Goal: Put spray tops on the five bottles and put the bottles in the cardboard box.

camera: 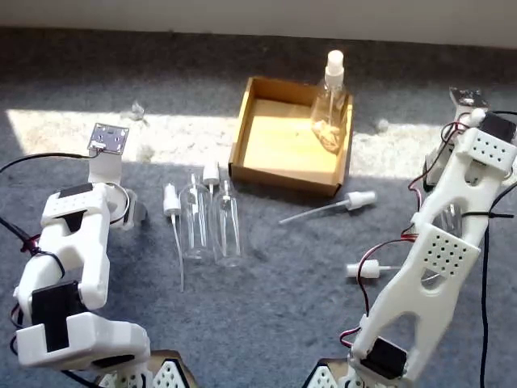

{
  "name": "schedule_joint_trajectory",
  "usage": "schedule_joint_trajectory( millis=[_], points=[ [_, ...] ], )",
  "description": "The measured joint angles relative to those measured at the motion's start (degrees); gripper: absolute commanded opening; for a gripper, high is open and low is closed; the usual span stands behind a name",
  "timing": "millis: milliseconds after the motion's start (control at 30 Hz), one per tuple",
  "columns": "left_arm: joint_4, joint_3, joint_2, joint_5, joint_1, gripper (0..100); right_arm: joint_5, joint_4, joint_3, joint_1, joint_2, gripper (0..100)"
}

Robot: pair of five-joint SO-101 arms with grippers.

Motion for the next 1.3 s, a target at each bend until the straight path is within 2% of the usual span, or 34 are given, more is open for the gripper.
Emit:
schedule_joint_trajectory(
  millis=[367, 800, 1033, 1300],
  points=[
    [0.00, 0.00, 0.00, 0.00, 0.00, 25, 1.49, -0.35, 0.00, 0.09, -0.09, 32.9],
    [0.00, 0.00, 0.00, 0.00, 0.00, 25, 1.58, -7.03, 0.00, 0.00, -0.09, 32.9],
    [0.00, 0.00, 0.00, 0.00, 0.00, 25, 1.67, -7.03, 0.00, -1.14, 6.77, 32.9],
    [0.00, 0.00, 0.00, 0.00, 0.00, 25, 1.67, -7.21, -0.09, -1.05, 7.21, 31.6]
  ],
)
